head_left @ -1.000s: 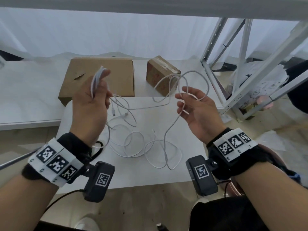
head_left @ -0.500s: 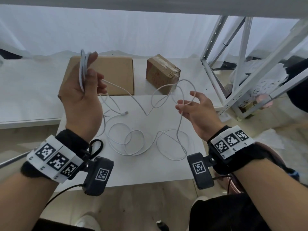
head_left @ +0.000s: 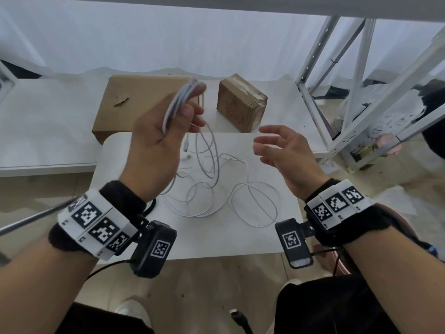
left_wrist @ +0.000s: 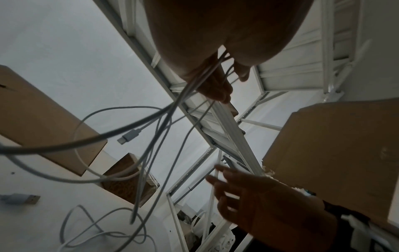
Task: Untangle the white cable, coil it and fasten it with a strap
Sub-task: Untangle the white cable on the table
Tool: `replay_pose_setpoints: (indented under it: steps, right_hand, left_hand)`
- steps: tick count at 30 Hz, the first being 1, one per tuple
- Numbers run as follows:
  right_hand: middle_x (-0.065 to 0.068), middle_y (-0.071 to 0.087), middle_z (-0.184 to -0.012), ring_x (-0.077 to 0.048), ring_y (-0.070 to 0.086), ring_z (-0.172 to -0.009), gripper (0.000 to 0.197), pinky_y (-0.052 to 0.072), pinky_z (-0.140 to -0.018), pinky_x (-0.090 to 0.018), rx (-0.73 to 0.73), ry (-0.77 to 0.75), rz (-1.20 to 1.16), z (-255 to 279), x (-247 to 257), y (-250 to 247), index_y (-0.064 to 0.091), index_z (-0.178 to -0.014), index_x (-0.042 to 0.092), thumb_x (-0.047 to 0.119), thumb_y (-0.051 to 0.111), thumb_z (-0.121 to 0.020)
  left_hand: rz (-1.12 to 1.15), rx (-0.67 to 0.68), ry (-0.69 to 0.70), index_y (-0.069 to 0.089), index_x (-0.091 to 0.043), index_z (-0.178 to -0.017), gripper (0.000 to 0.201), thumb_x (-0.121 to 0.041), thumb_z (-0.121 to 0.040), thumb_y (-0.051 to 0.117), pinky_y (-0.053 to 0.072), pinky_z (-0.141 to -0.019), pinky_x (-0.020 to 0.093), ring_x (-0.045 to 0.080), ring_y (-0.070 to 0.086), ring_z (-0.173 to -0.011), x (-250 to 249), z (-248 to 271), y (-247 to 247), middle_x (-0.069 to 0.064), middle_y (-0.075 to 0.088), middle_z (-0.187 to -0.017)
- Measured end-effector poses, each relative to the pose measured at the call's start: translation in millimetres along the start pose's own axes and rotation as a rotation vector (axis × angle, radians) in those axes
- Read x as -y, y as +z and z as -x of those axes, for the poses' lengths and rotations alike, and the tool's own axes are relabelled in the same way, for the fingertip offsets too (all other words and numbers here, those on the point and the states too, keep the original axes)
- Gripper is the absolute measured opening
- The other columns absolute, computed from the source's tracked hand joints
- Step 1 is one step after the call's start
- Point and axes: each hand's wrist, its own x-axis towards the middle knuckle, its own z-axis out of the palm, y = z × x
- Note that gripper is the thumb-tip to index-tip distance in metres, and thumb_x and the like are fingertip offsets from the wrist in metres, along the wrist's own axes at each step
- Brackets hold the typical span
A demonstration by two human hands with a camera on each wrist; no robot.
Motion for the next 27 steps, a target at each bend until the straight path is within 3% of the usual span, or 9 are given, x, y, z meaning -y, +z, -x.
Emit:
replay_pose_setpoints:
  steps: [4,6,10,15,18,20,22,24,27]
  right_hand:
    - [0.001,0.073,-0.098,-0.012,0.072,-0.084,0.038,0.056,-0.071,-0.021,0.173,-0.105,0.336,4,7,-5,0.066,-0.112,0.018,0.019,0.084,-0.078]
    - [0.001,0.073,-0.09,-0.012,0.071,-0.08,0.031,0.055,-0.071,-0.025,0.177,-0.068,0.561,0,-5,-12,0.068,-0.099,0.016,0.021,0.086,-0.075]
    - [0.002,0.069,-0.085,-0.009,0.064,-0.073,0.028,0.043,-0.058,-0.016,0.209,0.078,0.789,-2,-46,-22,0.068,-0.093,0.013,0.024,0.086,-0.075]
    - [-0.003,0.069,-0.107,-0.021,0.063,-0.102,0.039,0.051,-0.091,-0.033,0.181,0.127,0.92,-7,-97,-12,0.063,-0.118,0.018,0.029,0.076,-0.083]
    - [-0.006,0.071,-0.108,-0.027,0.065,-0.104,0.029,0.052,-0.092,-0.036,0.165,0.148,1.0,-12,-123,-14,0.067,-0.113,0.023,0.031,0.069,-0.086]
    - [-0.005,0.073,-0.097,-0.026,0.068,-0.093,0.009,0.052,-0.079,-0.031,0.119,0.135,0.952,-13,-127,-18,0.069,-0.096,0.028,0.033,0.064,-0.091]
    - [0.0,0.07,-0.079,-0.021,0.068,-0.079,0.013,0.045,-0.067,-0.026,0.07,0.079,0.806,-15,-121,-20,0.068,-0.086,0.028,0.033,0.061,-0.095]
    - [0.004,0.06,-0.062,-0.014,0.06,-0.063,0.016,0.041,-0.062,-0.025,0.031,0.015,0.607,-15,-105,-19,0.07,-0.085,0.024,0.028,0.06,-0.097]
    - [0.001,0.049,-0.061,-0.009,0.046,-0.056,0.017,0.042,-0.059,-0.026,0.038,-0.071,0.399,-8,-74,-16,0.073,-0.092,0.019,0.024,0.058,-0.1]
  left_hand:
    - [-0.037,0.041,0.052,0.058,-0.015,-0.134,0.03,-0.013,-0.107,0.045,0.055,-0.092,0.04,0.024,0.068,-0.101,-12,2,8,0.013,0.066,-0.114]
    - [-0.019,0.011,0.071,0.057,-0.016,-0.135,0.03,-0.013,-0.107,0.045,0.054,-0.093,0.039,0.026,0.068,-0.102,-18,3,11,0.009,0.066,-0.114]
    - [0.039,-0.058,0.077,0.055,-0.012,-0.137,0.032,-0.012,-0.107,0.044,0.055,-0.092,0.037,0.027,0.069,-0.098,-27,4,13,-0.003,0.065,-0.105]
    - [0.053,-0.075,0.123,0.049,-0.01,-0.143,0.036,-0.012,-0.108,0.042,0.054,-0.091,0.039,0.03,0.068,-0.098,-36,3,14,0.011,0.064,-0.106]
    - [0.063,-0.082,0.152,0.046,-0.007,-0.144,0.037,-0.011,-0.108,0.041,0.053,-0.091,0.039,0.03,0.068,-0.097,-41,5,13,0.016,0.063,-0.107]
    - [0.058,-0.085,0.154,0.047,-0.006,-0.144,0.037,-0.011,-0.108,0.041,0.053,-0.091,0.039,0.03,0.068,-0.097,-44,6,12,0.015,0.063,-0.108]
    - [0.047,-0.088,0.143,0.048,-0.006,-0.144,0.037,-0.012,-0.108,0.041,0.053,-0.09,0.039,0.029,0.069,-0.096,-47,6,11,0.013,0.064,-0.107]
    - [0.03,-0.094,0.13,0.049,-0.006,-0.143,0.037,-0.012,-0.108,0.041,0.054,-0.088,0.036,0.027,0.069,-0.094,-49,6,11,0.011,0.066,-0.104]
    - [-0.016,-0.103,0.117,0.052,-0.011,-0.143,0.036,-0.015,-0.108,0.042,0.055,-0.082,0.035,0.026,0.068,-0.086,-50,5,12,0.008,0.067,-0.097]
